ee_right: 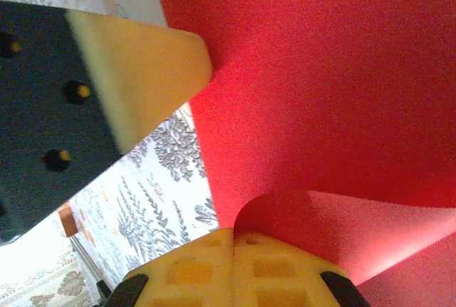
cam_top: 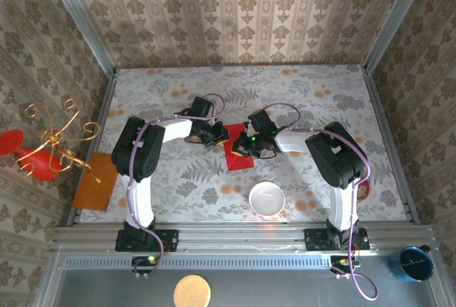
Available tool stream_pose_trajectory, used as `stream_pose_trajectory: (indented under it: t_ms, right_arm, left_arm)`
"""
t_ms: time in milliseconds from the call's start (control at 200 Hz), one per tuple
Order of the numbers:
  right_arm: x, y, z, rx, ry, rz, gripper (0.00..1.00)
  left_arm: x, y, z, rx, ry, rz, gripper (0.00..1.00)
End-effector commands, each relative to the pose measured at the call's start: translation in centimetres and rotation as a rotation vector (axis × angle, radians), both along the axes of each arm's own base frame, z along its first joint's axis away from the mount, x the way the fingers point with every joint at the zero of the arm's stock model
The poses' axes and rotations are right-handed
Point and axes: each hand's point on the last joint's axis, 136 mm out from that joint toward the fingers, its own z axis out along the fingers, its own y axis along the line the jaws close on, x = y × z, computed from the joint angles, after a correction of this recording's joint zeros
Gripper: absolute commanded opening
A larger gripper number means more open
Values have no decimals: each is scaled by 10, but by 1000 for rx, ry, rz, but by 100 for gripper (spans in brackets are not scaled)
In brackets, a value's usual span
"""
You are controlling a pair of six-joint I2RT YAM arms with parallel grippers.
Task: Fold a paper plane with a square sheet of paper (pick it up from the middle)
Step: Fold the triangle a second time at the center of the table.
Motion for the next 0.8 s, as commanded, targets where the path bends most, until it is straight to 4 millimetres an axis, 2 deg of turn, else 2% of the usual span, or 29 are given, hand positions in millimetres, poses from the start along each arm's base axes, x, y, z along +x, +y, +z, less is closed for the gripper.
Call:
stream_pose_trajectory:
  t_ms: [0, 790]
  right_arm:
    - [0, 4, -2, -4, 12, 1, 0]
    - [5, 5, -7, 3, 7, -6, 0]
  left_arm:
    - [-9, 4, -17, 44, 37, -17, 13]
    - [-12, 3, -18, 44, 39, -19, 13]
